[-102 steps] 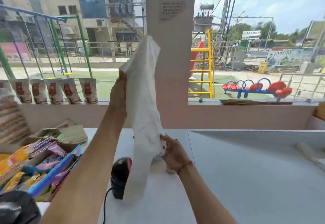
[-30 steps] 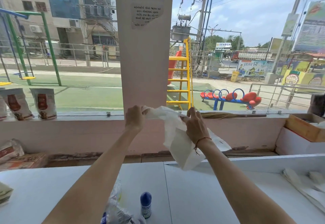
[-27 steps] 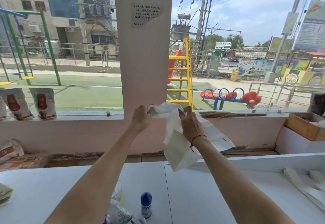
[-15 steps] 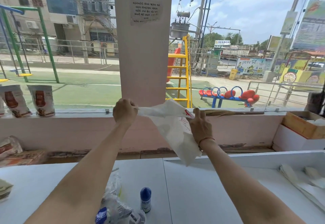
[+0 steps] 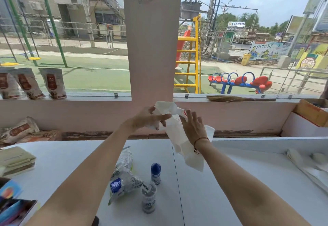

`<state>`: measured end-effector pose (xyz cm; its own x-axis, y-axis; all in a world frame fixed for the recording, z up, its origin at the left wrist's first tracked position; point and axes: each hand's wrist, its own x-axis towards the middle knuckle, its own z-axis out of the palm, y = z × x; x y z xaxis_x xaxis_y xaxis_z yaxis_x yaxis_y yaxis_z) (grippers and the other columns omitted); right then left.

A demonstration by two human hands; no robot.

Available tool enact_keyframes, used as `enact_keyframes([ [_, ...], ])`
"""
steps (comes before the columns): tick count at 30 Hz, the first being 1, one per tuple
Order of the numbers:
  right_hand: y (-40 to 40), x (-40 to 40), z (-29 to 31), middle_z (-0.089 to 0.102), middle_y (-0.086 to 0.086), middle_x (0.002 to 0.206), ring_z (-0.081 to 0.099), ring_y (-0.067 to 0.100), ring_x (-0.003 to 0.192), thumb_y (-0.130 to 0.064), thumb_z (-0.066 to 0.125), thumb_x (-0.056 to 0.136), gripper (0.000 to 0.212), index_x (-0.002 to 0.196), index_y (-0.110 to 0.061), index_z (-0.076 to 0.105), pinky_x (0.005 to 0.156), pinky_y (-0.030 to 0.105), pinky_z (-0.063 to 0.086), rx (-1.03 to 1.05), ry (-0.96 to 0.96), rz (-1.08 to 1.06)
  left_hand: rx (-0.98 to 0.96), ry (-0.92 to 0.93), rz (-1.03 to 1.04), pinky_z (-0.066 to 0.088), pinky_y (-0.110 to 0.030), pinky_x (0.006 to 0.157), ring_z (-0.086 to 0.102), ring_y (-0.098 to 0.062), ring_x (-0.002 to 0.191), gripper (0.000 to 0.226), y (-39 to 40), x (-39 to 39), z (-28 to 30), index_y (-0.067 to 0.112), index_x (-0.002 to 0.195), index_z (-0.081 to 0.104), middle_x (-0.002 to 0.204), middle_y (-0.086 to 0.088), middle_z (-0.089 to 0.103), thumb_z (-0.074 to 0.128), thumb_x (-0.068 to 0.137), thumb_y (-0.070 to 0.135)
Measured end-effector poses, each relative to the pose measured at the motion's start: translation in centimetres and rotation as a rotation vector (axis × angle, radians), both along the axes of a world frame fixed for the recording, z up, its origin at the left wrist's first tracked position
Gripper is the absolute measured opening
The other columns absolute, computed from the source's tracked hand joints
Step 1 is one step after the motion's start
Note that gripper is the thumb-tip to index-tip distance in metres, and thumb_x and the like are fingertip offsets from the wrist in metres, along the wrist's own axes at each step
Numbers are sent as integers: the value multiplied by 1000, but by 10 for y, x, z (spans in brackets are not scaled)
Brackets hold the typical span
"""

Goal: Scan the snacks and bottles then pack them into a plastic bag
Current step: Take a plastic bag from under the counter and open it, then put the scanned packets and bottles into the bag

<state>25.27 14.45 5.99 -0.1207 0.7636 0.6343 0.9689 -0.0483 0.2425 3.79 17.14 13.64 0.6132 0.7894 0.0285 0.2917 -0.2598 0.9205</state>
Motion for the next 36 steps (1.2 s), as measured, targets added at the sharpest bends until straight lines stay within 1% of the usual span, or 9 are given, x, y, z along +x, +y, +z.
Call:
enact_keyframes([
  [5,-35,-56,-15,60,14,98,59,28,72,-8,64,74,8,81,-5,68,60,37,58,-172,123,547,3,55,172,57,-41,80,63,-35,96,22,-4,-4,-46,12,106,58,101,-12,65,64,89,24],
  [8,-43,-77,-30,65,8,109,67,26,85,-31,62,82,35,113,-15,64,80,41,57,-742,389,499,0,147,175,53,-40,78,63,-33,87,27,-2,-14,-64,13,97,63,85,-5,64,70,82,35],
  [11,-45,-84,-50,62,4,126,59,24,109,-48,68,78,59,131,-30,50,96,40,50,-1069,270,407,-24,123,161,60,-48,72,67,-35,83,46,-1,-27,-72,11,99,64,85,-8,64,79,69,42],
  [14,-41,-84,-60,67,5,117,59,25,104,-36,70,80,43,121,-25,60,90,36,50,-997,206,407,-35,105,144,58,-36,53,64,-29,82,55,0,-31,-74,13,105,61,93,-14,62,77,68,51],
  [17,-30,-69,-48,72,4,101,61,21,84,-50,70,75,40,105,-24,67,76,32,54,-840,503,400,-2,97,210,47,-25,45,57,-20,72,52,12,-35,-84,16,101,63,86,-7,63,66,73,60],
  [22,-8,-59,-31,66,6,78,55,21,59,-47,64,82,36,93,-13,55,54,29,46,3,962,236,-25,7,251,55,-41,78,63,-21,84,48,32,-28,-89,30,101,67,95,-6,70,59,74,69],
  [25,12,-69,-30,63,6,88,55,24,67,-38,64,84,30,99,-13,56,59,30,44,-38,786,123,0,-19,163,52,-48,94,62,-32,104,51,36,-12,-72,36,110,67,110,-9,68,55,75,71],
  [30,48,-56,-56,62,17,117,58,34,109,-4,47,88,30,112,-9,64,88,38,50,-608,490,-126,-33,-26,116,51,-61,90,64,-44,100,64,40,-8,-47,14,100,70,105,-22,69,64,70,70],
  [36,35,-53,-55,65,17,113,57,35,110,-8,44,91,28,113,-8,61,90,37,45,-716,272,-74,-31,175,207,46,-27,51,50,-21,61,54,24,-36,-66,16,107,66,86,-9,57,48,81,60],
])
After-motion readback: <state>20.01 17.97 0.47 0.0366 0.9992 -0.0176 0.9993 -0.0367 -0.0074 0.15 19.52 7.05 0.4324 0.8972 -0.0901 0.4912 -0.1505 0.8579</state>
